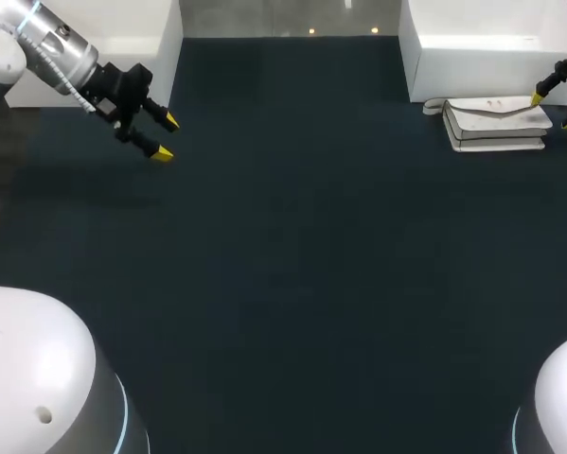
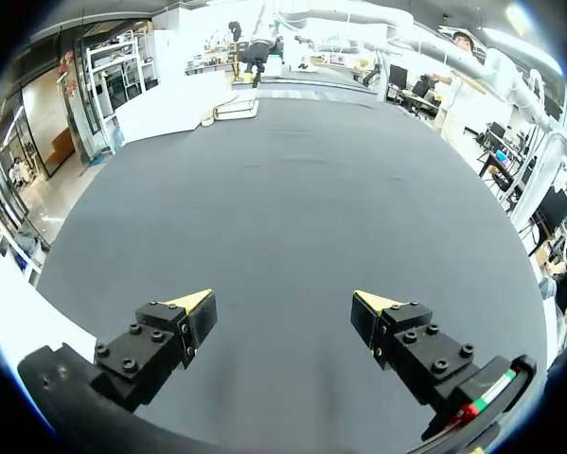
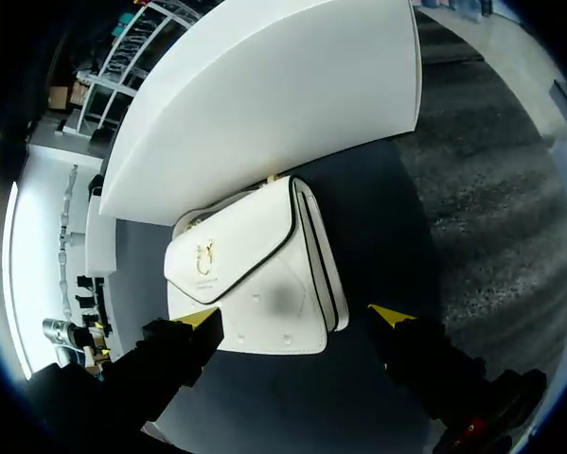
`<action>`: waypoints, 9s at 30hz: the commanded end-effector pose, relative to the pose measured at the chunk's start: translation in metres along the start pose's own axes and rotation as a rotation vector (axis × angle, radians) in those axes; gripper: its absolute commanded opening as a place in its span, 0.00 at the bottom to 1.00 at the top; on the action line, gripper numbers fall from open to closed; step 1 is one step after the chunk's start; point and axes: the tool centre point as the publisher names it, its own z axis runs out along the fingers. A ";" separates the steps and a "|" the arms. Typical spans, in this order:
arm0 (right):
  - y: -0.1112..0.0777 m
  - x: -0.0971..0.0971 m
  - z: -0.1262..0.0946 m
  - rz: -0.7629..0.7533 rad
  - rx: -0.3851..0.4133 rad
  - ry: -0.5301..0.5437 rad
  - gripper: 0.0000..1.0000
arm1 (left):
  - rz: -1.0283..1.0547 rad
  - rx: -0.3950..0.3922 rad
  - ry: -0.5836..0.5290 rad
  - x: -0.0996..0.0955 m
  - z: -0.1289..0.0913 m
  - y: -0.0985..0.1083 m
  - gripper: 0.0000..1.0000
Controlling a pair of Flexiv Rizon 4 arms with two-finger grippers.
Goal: Pick up the bag, open it, inspect its contents, close it, and place it on the opposite side
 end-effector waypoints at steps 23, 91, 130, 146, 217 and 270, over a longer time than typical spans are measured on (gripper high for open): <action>0.019 -0.006 0.032 0.037 0.140 0.097 0.31 | 0.001 0.003 0.003 -0.002 0.001 0.001 1.00; -0.054 0.108 0.049 -0.081 0.056 0.360 0.00 | 0.001 0.003 0.003 -0.002 0.001 0.001 1.00; -0.183 0.230 0.119 -0.027 -0.130 0.429 0.25 | 0.001 0.003 0.003 -0.002 0.001 0.001 1.00; -0.161 0.224 0.112 -0.104 0.149 0.334 0.42 | 0.001 0.003 0.003 -0.002 0.001 0.001 1.00; -0.224 0.251 0.142 -0.048 0.197 0.482 0.00 | 0.001 0.003 0.003 -0.002 0.001 0.001 1.00; -0.244 0.366 0.200 -0.114 0.219 0.647 0.00 | 0.001 0.003 0.003 -0.002 0.001 0.001 1.00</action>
